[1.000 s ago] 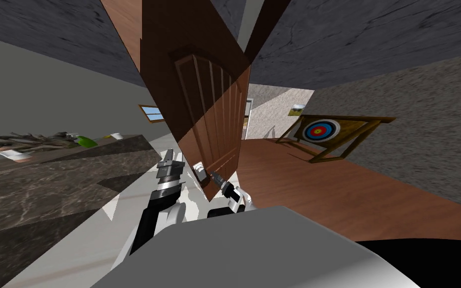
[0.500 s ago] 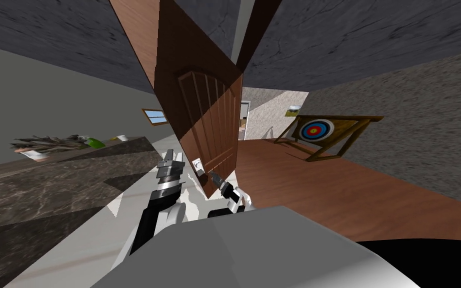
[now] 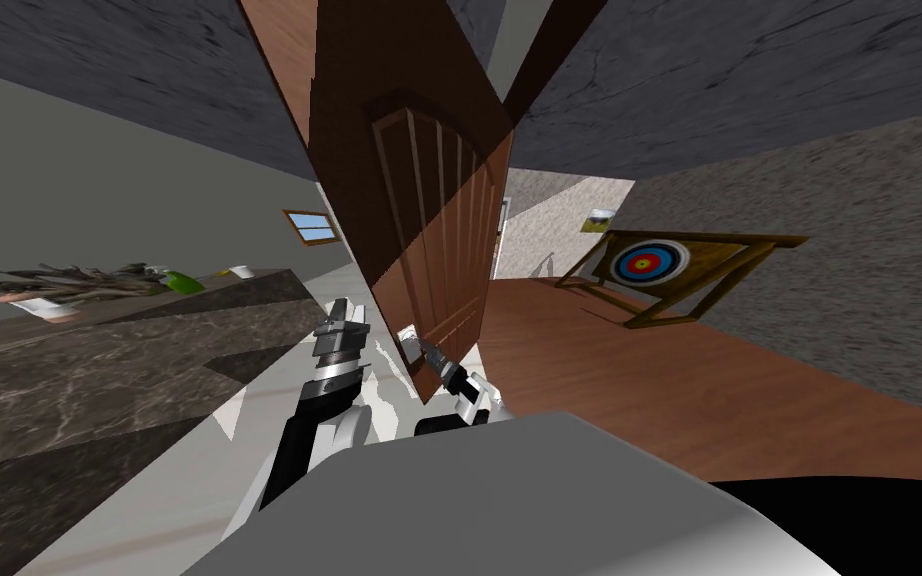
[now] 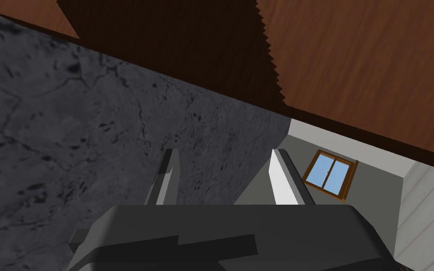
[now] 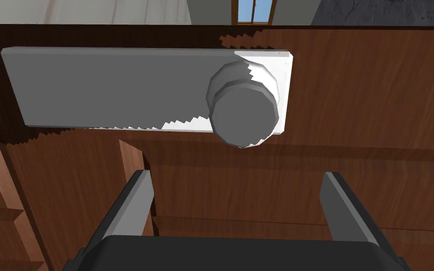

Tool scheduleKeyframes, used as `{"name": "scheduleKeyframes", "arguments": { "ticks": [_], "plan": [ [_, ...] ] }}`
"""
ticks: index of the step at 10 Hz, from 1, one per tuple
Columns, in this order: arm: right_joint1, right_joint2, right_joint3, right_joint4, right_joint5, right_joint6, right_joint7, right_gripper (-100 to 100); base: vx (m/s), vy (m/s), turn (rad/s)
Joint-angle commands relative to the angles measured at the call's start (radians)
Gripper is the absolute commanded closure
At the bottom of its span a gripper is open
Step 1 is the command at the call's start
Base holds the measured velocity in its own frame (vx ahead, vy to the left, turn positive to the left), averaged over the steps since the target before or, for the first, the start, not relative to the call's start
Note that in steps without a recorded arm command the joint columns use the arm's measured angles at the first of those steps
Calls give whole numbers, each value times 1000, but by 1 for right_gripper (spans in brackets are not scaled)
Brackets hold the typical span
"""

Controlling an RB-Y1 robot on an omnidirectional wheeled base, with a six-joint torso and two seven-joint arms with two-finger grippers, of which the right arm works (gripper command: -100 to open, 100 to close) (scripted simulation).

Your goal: Push the door open

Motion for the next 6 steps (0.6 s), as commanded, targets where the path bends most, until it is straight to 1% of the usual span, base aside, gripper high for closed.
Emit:
{"name": "scheduleKeyframes", "arguments": {
  "ticks": [1,3,4,5,6],
  "plan": [
    [-4,11,-7,9,-1,-3,5,-100,199,190,37],
    [-9,33,-15,20,-2,-7,10,-100,141,185,31],
    [-8,24,-13,14,-2,-5,7,-100,65,78,-4],
    [-8,24,-13,14,-2,-5,7,100,-9,-8,-2],
    [-8,24,-13,14,-2,-5,7,100,-20,-29,11]
  ]
}}
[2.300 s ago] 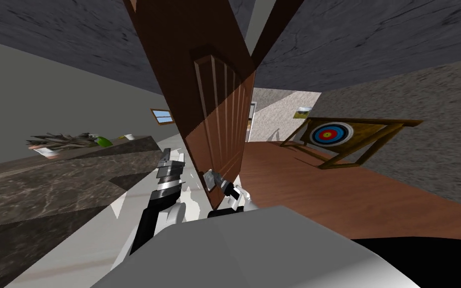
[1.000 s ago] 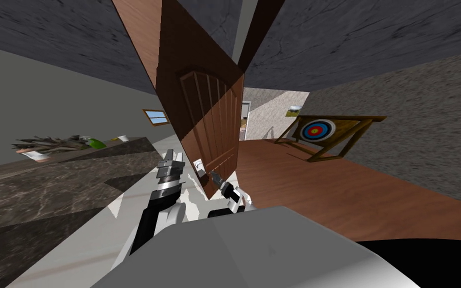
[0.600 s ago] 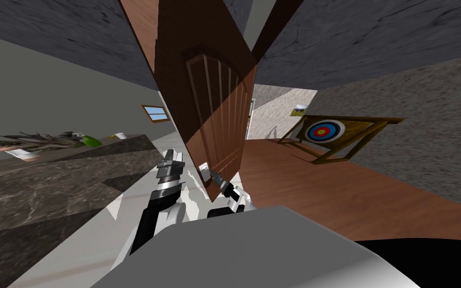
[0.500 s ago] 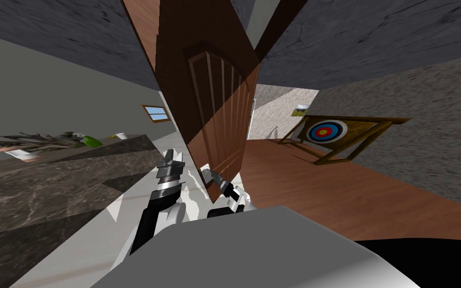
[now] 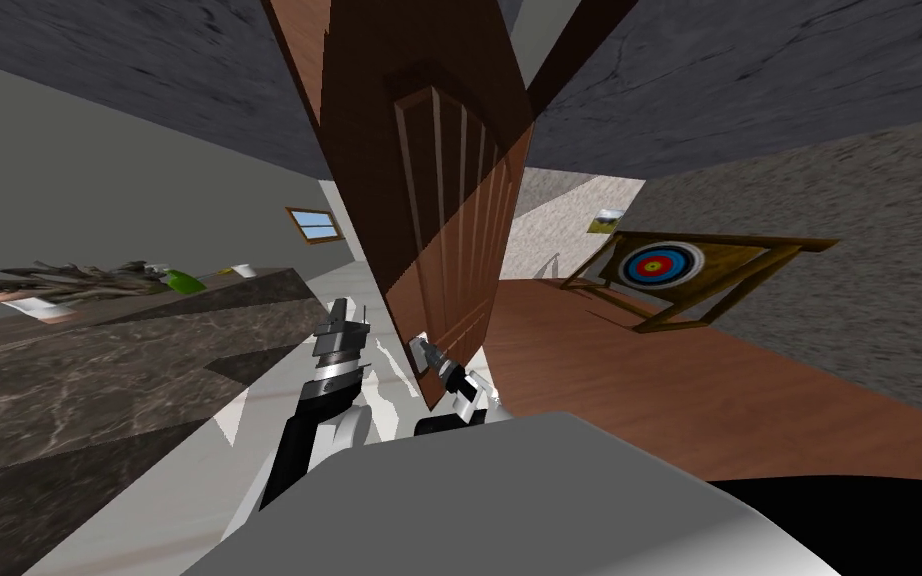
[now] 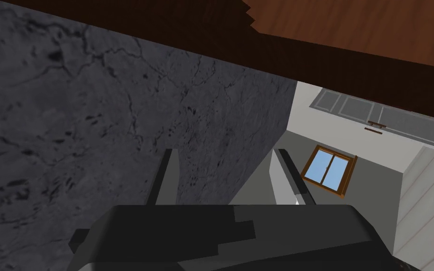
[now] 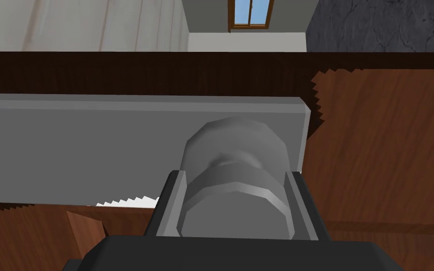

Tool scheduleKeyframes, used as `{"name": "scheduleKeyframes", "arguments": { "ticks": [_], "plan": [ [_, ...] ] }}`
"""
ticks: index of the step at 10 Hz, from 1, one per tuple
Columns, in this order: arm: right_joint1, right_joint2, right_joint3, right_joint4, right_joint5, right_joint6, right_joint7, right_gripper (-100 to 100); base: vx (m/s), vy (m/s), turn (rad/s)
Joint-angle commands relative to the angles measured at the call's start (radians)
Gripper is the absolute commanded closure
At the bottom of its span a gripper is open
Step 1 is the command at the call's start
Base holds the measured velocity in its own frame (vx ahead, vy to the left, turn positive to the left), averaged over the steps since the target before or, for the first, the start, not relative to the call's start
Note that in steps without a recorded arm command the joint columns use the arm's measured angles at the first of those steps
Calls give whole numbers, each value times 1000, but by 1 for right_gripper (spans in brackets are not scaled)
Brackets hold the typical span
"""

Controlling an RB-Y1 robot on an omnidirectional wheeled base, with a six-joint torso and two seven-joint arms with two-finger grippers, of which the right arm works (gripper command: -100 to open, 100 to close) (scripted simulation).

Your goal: Push the door open

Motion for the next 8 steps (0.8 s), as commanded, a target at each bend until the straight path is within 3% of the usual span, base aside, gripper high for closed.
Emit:
{"name": "scheduleKeyframes", "arguments": {
  "ticks": [1,4,5,8],
  "plan": [
    [3,-2,1,2,0,1,0,100,-20,-26,5],
    [3,-2,1,2,0,1,0,100,-9,-9,-3],
    [0,-10,-26,13,-4,4,10,100,22,109,-70],
    [-5,-9,-63,26,-10,5,22,100,51,192,-74]
  ]
}}
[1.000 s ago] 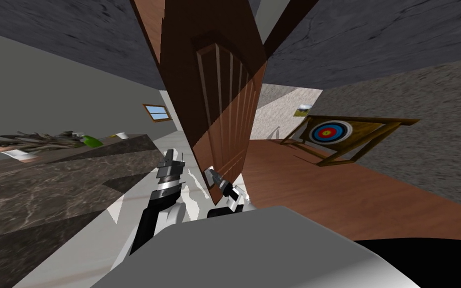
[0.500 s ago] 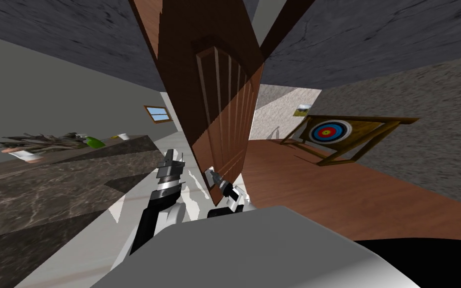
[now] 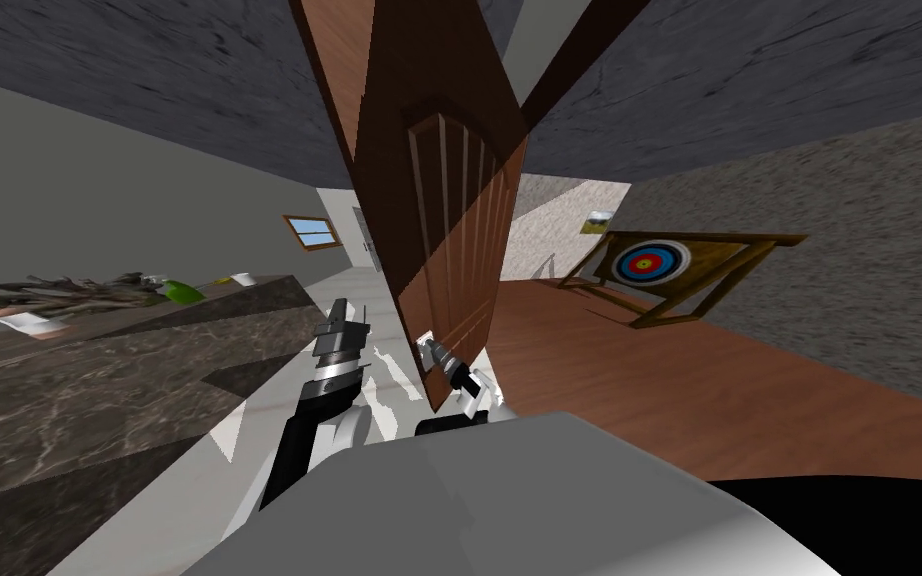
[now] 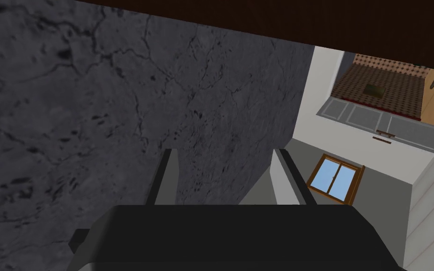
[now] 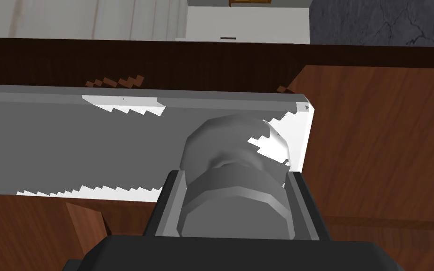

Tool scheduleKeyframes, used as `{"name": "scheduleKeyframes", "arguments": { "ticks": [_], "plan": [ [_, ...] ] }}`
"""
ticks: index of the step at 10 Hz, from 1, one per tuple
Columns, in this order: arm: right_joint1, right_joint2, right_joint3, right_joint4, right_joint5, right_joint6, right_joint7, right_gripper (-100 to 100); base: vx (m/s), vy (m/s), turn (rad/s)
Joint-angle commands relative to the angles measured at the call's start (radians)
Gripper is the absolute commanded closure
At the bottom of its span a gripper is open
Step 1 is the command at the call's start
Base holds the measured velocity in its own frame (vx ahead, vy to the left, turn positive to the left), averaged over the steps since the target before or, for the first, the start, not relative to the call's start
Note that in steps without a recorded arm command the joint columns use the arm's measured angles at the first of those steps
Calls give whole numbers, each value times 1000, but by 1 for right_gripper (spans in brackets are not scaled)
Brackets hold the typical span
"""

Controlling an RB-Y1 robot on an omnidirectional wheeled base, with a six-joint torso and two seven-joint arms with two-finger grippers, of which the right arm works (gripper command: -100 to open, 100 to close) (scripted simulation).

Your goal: Push the door open

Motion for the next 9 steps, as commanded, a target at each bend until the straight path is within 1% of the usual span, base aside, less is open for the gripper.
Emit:
{"name": "scheduleKeyframes", "arguments": {
  "ticks": [1,3,4,6,8,9],
  "plan": [
    [-8,7,-34,13,-4,-6,13,100,81,219,-80],
    [-13,18,-69,25,-10,-5,25,100,70,202,-71],
    [-15,22,-77,27,-12,-5,28,100,32,165,-69],
    [-19,40,-108,38,-17,-4,39,100,48,155,-73],
    [-24,66,-138,48,-22,-3,49,100,43,206,-88],
    [-18,59,-130,52,-19,-6,50,100,22,89,-45]
  ]
}}
